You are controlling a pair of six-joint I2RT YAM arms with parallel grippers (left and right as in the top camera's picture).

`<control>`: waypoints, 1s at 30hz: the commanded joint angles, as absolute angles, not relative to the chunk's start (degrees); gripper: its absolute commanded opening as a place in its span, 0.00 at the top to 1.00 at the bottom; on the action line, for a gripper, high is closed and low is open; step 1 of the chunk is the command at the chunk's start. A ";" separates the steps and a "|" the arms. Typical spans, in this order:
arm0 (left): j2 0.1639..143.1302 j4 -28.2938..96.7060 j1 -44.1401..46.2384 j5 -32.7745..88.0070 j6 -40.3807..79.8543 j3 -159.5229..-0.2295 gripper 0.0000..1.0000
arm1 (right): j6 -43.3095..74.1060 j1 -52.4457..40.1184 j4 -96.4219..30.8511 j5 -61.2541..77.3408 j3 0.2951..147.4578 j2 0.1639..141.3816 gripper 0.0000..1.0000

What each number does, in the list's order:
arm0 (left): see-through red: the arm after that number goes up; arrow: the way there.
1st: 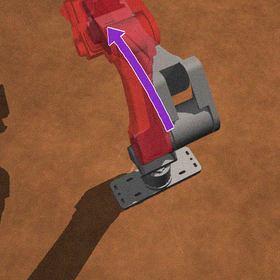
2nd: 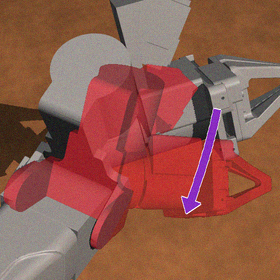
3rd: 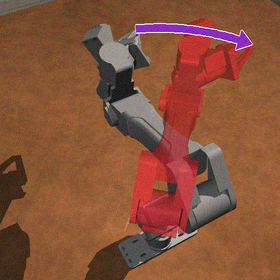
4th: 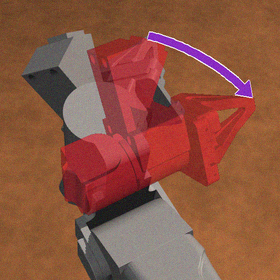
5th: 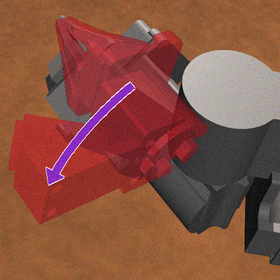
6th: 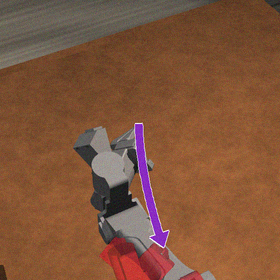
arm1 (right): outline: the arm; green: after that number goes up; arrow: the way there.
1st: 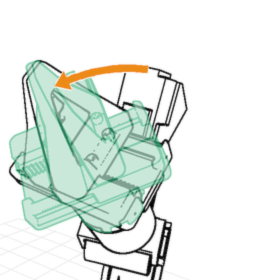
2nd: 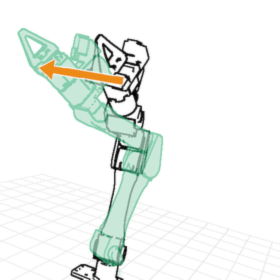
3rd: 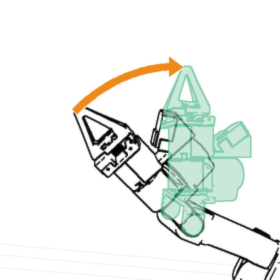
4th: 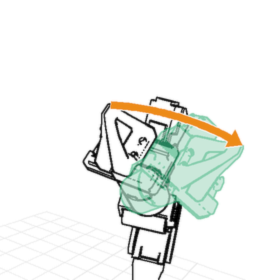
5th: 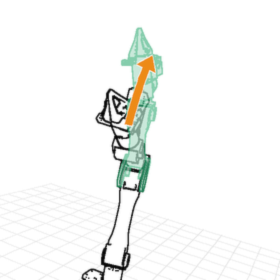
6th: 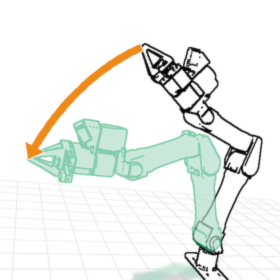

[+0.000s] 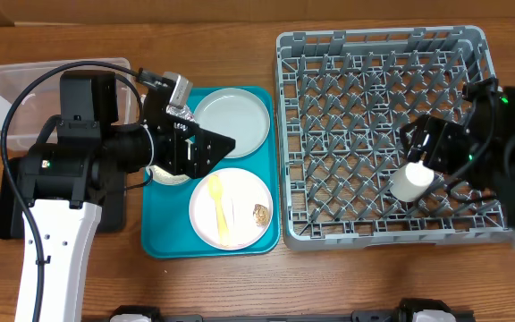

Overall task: Sort waste into correct bins and load items into the dishwasher rack
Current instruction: 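Place the white cup upside down in the rack with the right gripper, then grasp the yellow spoon from the pink plate and drop it in the rack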

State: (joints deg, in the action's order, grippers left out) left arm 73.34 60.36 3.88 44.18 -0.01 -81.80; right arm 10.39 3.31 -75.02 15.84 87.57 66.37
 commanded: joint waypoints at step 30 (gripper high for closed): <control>76.77 85.30 -7.99 -3.11 26.92 -94.59 0.00 | 24.29 -33.93 -66.61 8.12 89.10 88.01 0.23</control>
